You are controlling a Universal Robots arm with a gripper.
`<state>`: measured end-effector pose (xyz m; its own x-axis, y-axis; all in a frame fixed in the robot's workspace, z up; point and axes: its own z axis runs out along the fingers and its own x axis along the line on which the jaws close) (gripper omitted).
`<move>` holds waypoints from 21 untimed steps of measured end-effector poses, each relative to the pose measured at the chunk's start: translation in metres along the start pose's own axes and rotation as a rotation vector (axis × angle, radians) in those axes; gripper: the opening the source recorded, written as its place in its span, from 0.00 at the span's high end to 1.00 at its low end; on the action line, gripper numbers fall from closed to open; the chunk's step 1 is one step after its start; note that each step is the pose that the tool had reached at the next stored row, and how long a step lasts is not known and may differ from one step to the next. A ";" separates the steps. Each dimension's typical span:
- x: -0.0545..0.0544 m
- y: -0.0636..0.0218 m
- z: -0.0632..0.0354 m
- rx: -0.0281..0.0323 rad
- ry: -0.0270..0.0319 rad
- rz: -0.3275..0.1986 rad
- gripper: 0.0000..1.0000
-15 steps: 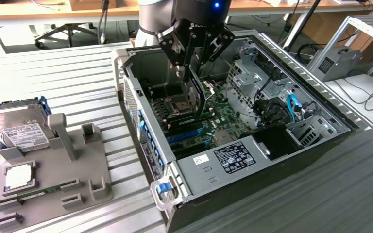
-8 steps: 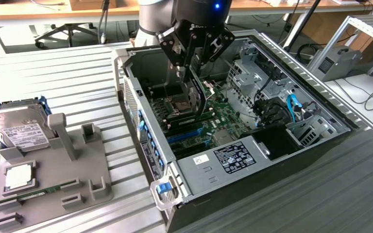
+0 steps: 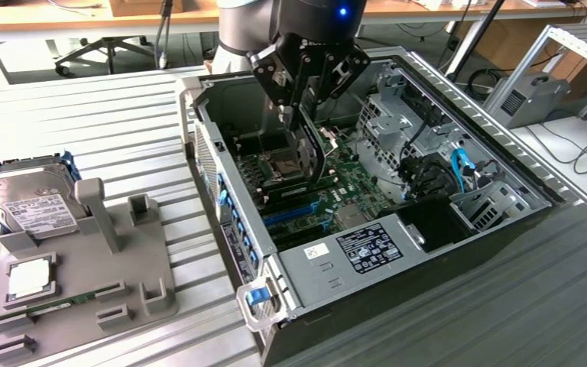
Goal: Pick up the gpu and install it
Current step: 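Pick up the gpu and move the gpu toward the slot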
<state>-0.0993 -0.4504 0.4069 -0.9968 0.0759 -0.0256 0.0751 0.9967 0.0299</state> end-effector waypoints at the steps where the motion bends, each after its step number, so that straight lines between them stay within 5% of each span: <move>1: 0.000 0.0000 0.0002 0.0000 0.0000 0.000 0.74; 21: -0.004 0.0002 0.0036 0.0000 0.0001 0.000 0.74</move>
<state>-0.0948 -0.4504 0.4034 -0.9968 0.0758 -0.0256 0.0750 0.9967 0.0298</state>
